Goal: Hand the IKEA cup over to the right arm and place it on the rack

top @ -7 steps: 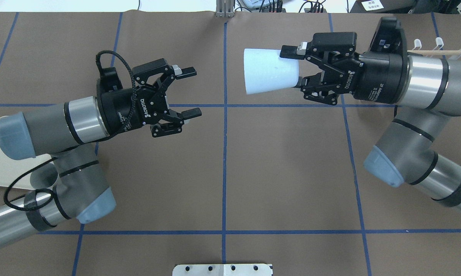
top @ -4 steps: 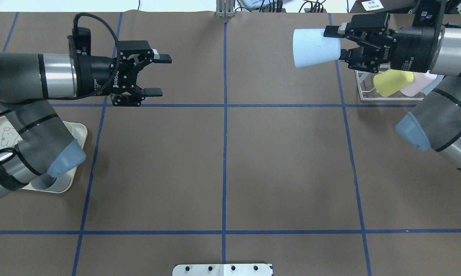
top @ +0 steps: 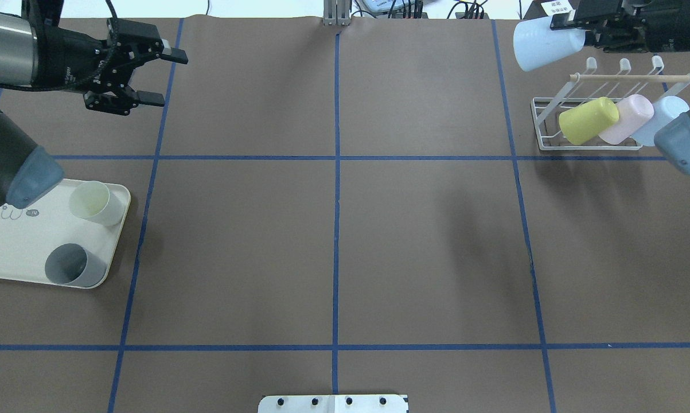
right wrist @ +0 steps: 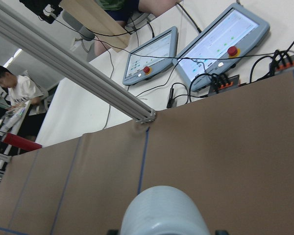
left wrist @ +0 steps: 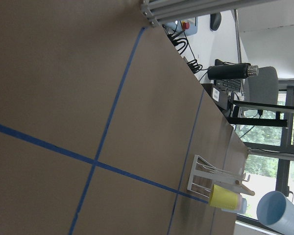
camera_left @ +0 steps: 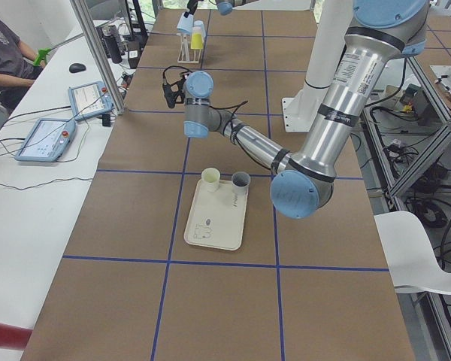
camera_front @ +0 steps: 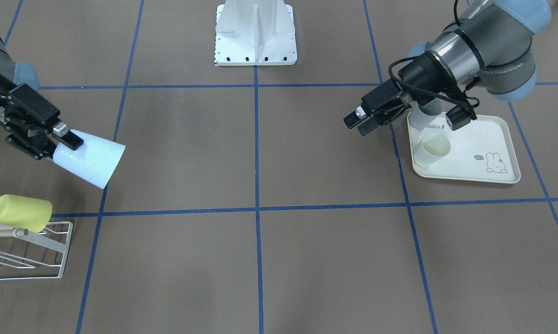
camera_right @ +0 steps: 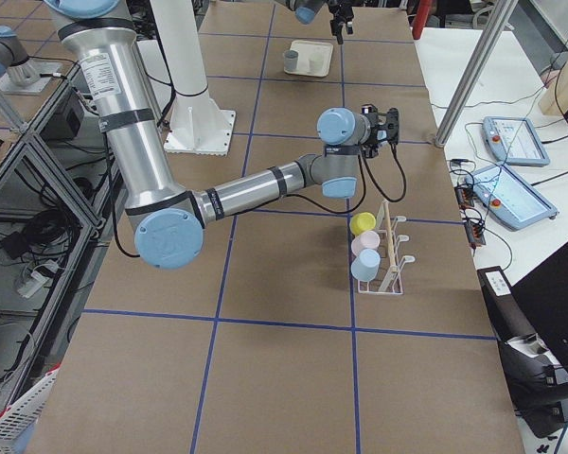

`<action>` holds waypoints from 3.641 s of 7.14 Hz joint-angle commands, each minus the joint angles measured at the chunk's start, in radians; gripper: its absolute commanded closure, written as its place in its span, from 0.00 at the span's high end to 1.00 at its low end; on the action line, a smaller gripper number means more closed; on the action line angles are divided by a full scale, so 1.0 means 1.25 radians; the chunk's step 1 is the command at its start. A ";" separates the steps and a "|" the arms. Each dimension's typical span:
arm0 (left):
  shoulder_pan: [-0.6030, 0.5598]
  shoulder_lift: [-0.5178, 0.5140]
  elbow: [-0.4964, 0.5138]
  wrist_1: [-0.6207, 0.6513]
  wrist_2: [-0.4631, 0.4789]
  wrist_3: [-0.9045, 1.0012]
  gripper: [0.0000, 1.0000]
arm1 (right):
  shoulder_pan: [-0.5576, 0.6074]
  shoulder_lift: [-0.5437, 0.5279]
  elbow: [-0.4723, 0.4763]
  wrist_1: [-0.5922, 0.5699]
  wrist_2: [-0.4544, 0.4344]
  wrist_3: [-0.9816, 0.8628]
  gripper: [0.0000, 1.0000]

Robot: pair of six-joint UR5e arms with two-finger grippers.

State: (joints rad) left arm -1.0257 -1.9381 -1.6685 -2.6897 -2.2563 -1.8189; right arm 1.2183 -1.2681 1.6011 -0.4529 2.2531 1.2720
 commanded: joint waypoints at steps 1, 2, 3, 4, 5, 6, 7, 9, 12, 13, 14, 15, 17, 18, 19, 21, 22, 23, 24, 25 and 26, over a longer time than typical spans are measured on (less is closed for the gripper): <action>-0.027 0.040 0.001 0.009 -0.006 0.082 1.00 | 0.062 0.006 0.006 -0.221 0.047 -0.285 0.36; -0.029 0.041 -0.002 0.009 -0.006 0.082 1.00 | 0.073 0.007 0.005 -0.304 0.058 -0.385 0.36; -0.029 0.041 -0.004 0.010 -0.006 0.082 1.00 | 0.079 0.007 0.003 -0.400 0.058 -0.480 0.34; -0.029 0.042 -0.005 0.010 -0.005 0.082 1.00 | 0.083 0.036 0.003 -0.510 0.058 -0.582 0.34; -0.027 0.044 -0.008 0.009 -0.004 0.082 1.00 | 0.084 0.086 -0.003 -0.626 0.059 -0.604 0.34; -0.027 0.045 -0.009 0.009 0.000 0.082 1.00 | 0.084 0.122 -0.014 -0.691 0.054 -0.625 0.34; -0.027 0.045 -0.009 0.009 0.000 0.081 1.00 | 0.086 0.130 -0.037 -0.697 0.051 -0.626 0.34; -0.026 0.048 -0.009 0.009 0.002 0.081 1.00 | 0.086 0.149 -0.096 -0.694 0.051 -0.625 0.34; -0.025 0.057 -0.011 0.008 0.005 0.081 1.00 | 0.083 0.195 -0.180 -0.693 0.048 -0.619 0.34; -0.025 0.056 -0.011 0.008 0.005 0.081 1.00 | 0.083 0.195 -0.197 -0.692 0.048 -0.624 0.34; -0.025 0.056 -0.011 0.008 0.005 0.081 1.00 | 0.080 0.195 -0.212 -0.691 0.048 -0.624 0.34; -0.024 0.056 -0.011 0.008 0.005 0.081 1.00 | 0.077 0.193 -0.214 -0.689 0.048 -0.624 0.34; -0.025 0.056 -0.011 0.008 0.005 0.081 1.00 | 0.073 0.186 -0.216 -0.689 0.048 -0.626 0.35; -0.025 0.056 -0.011 0.008 0.005 0.081 1.00 | 0.062 0.180 -0.219 -0.688 0.046 -0.626 0.35; -0.025 0.056 -0.011 0.008 0.005 0.081 1.00 | 0.059 0.182 -0.224 -0.688 0.046 -0.625 0.35; -0.025 0.056 -0.011 0.008 0.005 0.081 1.00 | 0.046 0.182 -0.233 -0.688 0.044 -0.625 0.44; -0.025 0.057 -0.013 0.007 0.005 0.081 1.00 | 0.044 0.182 -0.238 -0.687 0.044 -0.624 0.58; -0.025 0.058 -0.013 0.005 0.005 0.081 1.00 | 0.039 0.182 -0.238 -0.687 0.044 -0.624 0.76; -0.025 0.061 -0.013 0.004 0.005 0.082 1.00 | 0.032 0.184 -0.239 -0.687 0.029 -0.622 0.85; -0.025 0.062 -0.011 0.004 0.005 0.082 1.00 | 0.026 0.185 -0.239 -0.687 0.011 -0.620 0.93; -0.025 0.070 -0.011 0.004 0.005 0.083 1.00 | 0.026 0.187 -0.239 -0.687 0.011 -0.619 0.98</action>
State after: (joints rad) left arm -1.0569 -1.8590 -1.6834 -2.6842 -2.2504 -1.7163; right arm 1.2540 -1.0369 1.3028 -1.3116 2.2765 0.4962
